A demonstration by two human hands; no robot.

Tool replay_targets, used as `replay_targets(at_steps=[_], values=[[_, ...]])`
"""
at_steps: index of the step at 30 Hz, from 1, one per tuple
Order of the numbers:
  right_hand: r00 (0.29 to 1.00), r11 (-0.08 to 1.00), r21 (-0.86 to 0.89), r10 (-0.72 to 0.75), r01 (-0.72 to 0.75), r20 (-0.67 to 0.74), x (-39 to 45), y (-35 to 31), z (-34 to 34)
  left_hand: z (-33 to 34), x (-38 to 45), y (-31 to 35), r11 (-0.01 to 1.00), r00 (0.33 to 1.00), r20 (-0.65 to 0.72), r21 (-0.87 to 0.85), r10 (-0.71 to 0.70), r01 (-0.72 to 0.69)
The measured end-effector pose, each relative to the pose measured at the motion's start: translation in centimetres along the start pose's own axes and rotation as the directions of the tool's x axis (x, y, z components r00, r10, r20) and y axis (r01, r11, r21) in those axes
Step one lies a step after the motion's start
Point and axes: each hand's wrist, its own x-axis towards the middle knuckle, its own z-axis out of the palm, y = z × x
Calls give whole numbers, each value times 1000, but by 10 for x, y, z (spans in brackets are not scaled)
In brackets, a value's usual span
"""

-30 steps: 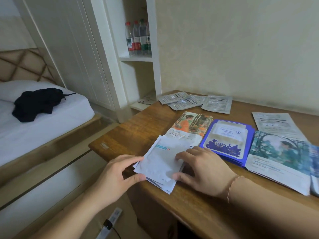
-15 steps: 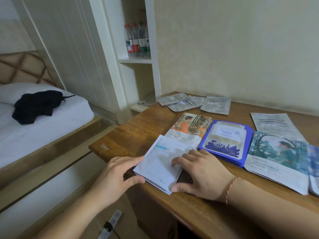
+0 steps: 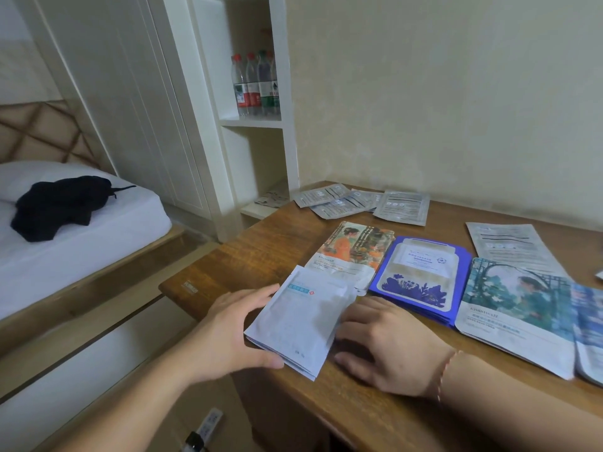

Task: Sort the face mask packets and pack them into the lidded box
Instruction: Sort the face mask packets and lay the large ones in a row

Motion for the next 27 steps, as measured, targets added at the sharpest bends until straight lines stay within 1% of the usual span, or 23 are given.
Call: replay_targets(at_steps=[4,8,9,10,11,13,14,15,17,20,21,22,23,25,26,27], values=[[1000,1000,14,-2,2,8,4,-2,0,-1,3,-3,1000,1000,-2,-16,-26,26],[999,1000,0,-23,23,25,-2,2,-2,-3,0,-3,1000,998,56,-6,-5,5],[999,1000,-10,-23,23,30,-7,4,-3,-3,0,-1,1000,999,52,2,7,-7],[1000,1000,-20,-11,11,24,-14,8,-6,-4,2,3,999,999,6,9,36,-36],[1000,1000,-28,12,-12,6,-23,13,-9,-3,6,9,997,994,-75,0,79,-79],[994,995,-40,87,-89,-62,-45,26,-22,-1,20,27,979,954,-248,-71,168,-191],[985,989,-39,135,-140,-108,-57,34,-30,0,30,42,966,935,-288,-95,205,-241],[970,979,-34,193,-200,-147,-70,43,-38,3,41,61,950,922,-296,-108,251,-293],[921,941,-26,326,-339,-212,-98,61,-56,17,66,104,909,892,-278,-114,357,-400],[800,836,-5,523,-549,-296,-147,83,-78,55,96,174,859,857,-178,-93,484,-504],[747,786,-3,587,-619,-313,-162,89,-84,67,103,194,848,846,-138,-63,514,-526],[670,708,-6,666,-706,-328,-184,94,-92,83,113,219,827,826,-69,-29,559,-562],[576,610,-13,741,-792,-344,-207,101,-98,98,122,241,806,806,6,-7,592,-592],[346,366,-20,857,-930,-382,-254,115,-109,125,136,284,782,774,134,-7,619,-624],[232,243,-17,897,-970,-377,-275,121,-113,138,139,303,767,756,160,-13,634,-641],[132,137,-11,928,-990,-347,-294,127,-116,150,141,323,752,739,169,-24,652,-658]])
